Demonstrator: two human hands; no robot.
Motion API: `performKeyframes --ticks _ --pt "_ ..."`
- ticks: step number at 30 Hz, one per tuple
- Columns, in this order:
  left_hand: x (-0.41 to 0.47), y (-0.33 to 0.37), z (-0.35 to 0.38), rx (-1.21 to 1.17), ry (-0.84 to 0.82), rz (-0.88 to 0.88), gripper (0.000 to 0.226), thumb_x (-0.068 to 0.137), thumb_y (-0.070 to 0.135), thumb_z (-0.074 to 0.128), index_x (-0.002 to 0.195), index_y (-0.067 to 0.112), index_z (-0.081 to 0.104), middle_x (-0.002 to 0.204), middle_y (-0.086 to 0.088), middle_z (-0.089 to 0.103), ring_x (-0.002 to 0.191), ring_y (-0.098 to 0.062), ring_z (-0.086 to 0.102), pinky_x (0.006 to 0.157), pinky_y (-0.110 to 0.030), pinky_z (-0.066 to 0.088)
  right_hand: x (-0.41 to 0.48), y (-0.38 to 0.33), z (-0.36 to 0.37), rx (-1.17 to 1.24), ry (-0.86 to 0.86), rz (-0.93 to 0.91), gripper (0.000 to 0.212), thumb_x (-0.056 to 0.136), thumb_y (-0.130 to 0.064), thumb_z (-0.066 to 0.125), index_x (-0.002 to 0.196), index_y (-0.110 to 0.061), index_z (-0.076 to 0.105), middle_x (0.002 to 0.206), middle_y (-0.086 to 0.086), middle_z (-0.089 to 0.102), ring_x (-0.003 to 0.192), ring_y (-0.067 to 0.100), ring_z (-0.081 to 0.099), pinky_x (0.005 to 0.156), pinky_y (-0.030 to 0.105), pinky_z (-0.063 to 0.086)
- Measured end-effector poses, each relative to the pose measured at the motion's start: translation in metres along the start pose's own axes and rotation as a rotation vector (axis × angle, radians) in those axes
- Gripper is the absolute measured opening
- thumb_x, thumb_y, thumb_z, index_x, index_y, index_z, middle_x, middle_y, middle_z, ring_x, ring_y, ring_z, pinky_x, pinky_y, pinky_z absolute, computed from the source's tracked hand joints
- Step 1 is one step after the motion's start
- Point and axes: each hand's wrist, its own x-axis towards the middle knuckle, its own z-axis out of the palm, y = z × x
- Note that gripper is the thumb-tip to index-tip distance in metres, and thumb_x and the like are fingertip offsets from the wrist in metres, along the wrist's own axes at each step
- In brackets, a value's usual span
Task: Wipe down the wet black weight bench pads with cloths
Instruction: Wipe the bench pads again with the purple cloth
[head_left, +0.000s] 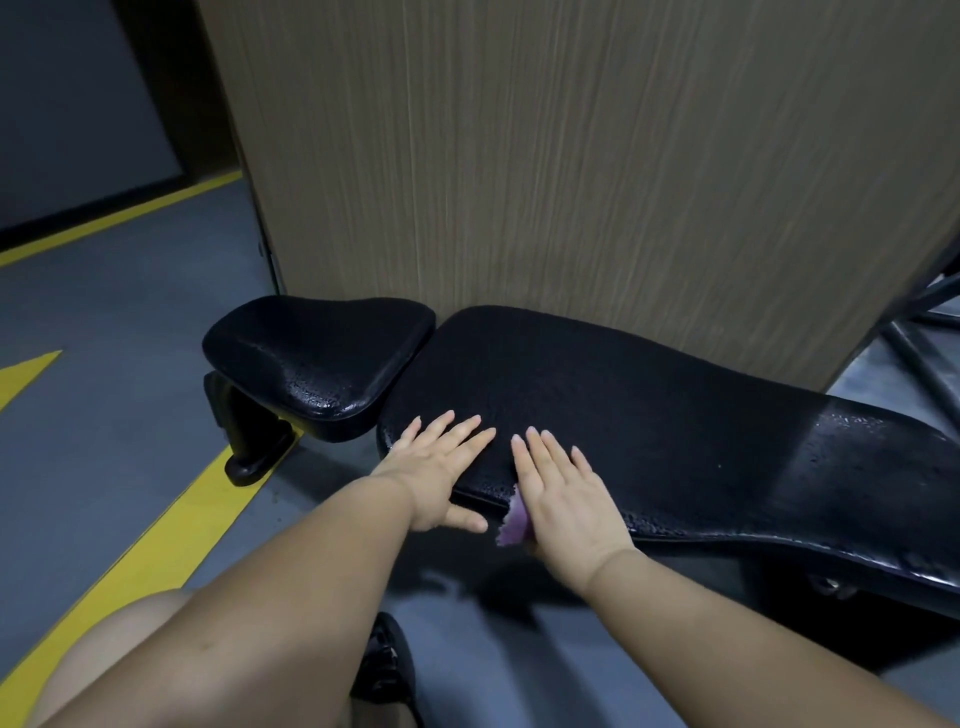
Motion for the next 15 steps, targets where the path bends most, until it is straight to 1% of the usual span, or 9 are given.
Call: performKeyframes --ticks 1,2,6,8,10,12,13,14,15 --pt "0.000 0.001 0.000 -0.008 0.002 -0.007 0.102 0.083 0.072 0.051 0.152 0.037 -0.016 0.160 0.014 -0.022 0.146 -0.015 -0.025 0.119 -0.044 -0.012 -0.003 0.006 0.004 0.018 0.025 -0.001 0.108 0.051 -0.043 0.088 0.140 0.000 0.044 0.141 0.018 0.049 0.129 0.030 0.049 0.101 0.046 0.045" --pt "0.000 0.002 0.000 -0.016 0.006 -0.012 0.099 0.085 0.071 0.049 0.152 0.037 -0.015 0.160 0.014 -0.021 0.146 -0.014 -0.024 0.119 -0.044 -0.012 -0.007 0.012 0.006 0.024 0.035 -0.008 0.108 0.046 -0.044 0.089 0.136 -0.001 0.049 0.137 0.016 0.054 0.125 0.029 0.054 0.097 0.046 0.048" --pt "-0.001 0.001 -0.001 -0.043 0.020 -0.019 0.093 0.088 0.068 0.047 0.152 0.037 -0.012 0.160 0.014 -0.019 0.147 -0.015 -0.022 0.119 -0.043 -0.012 -0.029 0.046 0.006 0.006 0.048 -0.003 0.110 0.041 -0.051 0.087 0.135 -0.005 0.053 0.134 0.012 0.057 0.121 0.027 0.057 0.096 0.044 0.048" --pt "-0.001 0.001 -0.001 -0.047 0.020 -0.020 0.092 0.088 0.068 0.047 0.152 0.038 -0.012 0.160 0.014 -0.019 0.147 -0.015 -0.022 0.119 -0.043 -0.012 -0.042 0.066 0.006 -0.002 -0.004 0.023 0.113 0.039 -0.059 0.083 0.136 -0.011 0.052 0.135 0.010 0.056 0.122 0.027 0.057 0.101 0.041 0.046" --pt "-0.002 0.002 -0.001 -0.053 0.016 -0.021 0.092 0.088 0.068 0.047 0.152 0.038 -0.011 0.160 0.015 -0.018 0.147 -0.015 -0.022 0.119 -0.043 -0.012 -0.053 0.083 0.009 0.029 -0.056 0.061 0.117 0.037 -0.066 0.079 0.138 -0.016 0.048 0.138 0.008 0.053 0.125 0.028 0.054 0.107 0.039 0.034" --pt "-0.001 0.002 -0.001 -0.058 0.019 -0.025 0.092 0.088 0.068 0.048 0.153 0.038 -0.011 0.160 0.015 -0.018 0.147 -0.015 -0.022 0.119 -0.043 -0.012 -0.058 0.091 0.006 0.054 -0.133 0.115 0.125 0.036 -0.078 0.070 0.143 -0.021 0.039 0.147 0.006 0.044 0.134 0.028 0.043 0.112 0.042 0.021" --pt "-0.001 0.001 -0.001 -0.059 0.019 -0.026 0.093 0.088 0.068 0.048 0.153 0.038 -0.011 0.160 0.015 -0.018 0.147 -0.015 -0.022 0.119 -0.043 -0.012 -0.058 0.092 0.004 0.058 -0.164 0.133 0.130 0.039 -0.089 0.060 0.148 -0.024 0.031 0.153 0.004 0.033 0.141 0.027 0.031 0.115 0.044 0.013" --pt "-0.001 0.001 -0.002 -0.061 0.019 -0.025 0.093 0.088 0.068 0.048 0.153 0.038 -0.011 0.160 0.014 -0.018 0.147 -0.015 -0.022 0.119 -0.043 -0.012 -0.057 0.090 0.000 0.052 -0.183 0.134 0.133 0.041 -0.099 0.043 0.151 -0.028 0.021 0.158 0.001 0.018 0.147 0.025 0.016 0.117 0.045 0.004" --pt "-0.001 0.000 -0.001 -0.065 0.017 -0.025 0.093 0.087 0.068 0.048 0.153 0.038 -0.011 0.160 0.014 -0.018 0.147 -0.015 -0.022 0.119 -0.043 -0.012 -0.055 0.087 -0.005 0.045 -0.182 0.127 0.135 0.041 -0.105 0.022 0.153 -0.030 0.012 0.160 -0.001 0.005 0.148 0.023 0.003 0.117 0.046 -0.004"
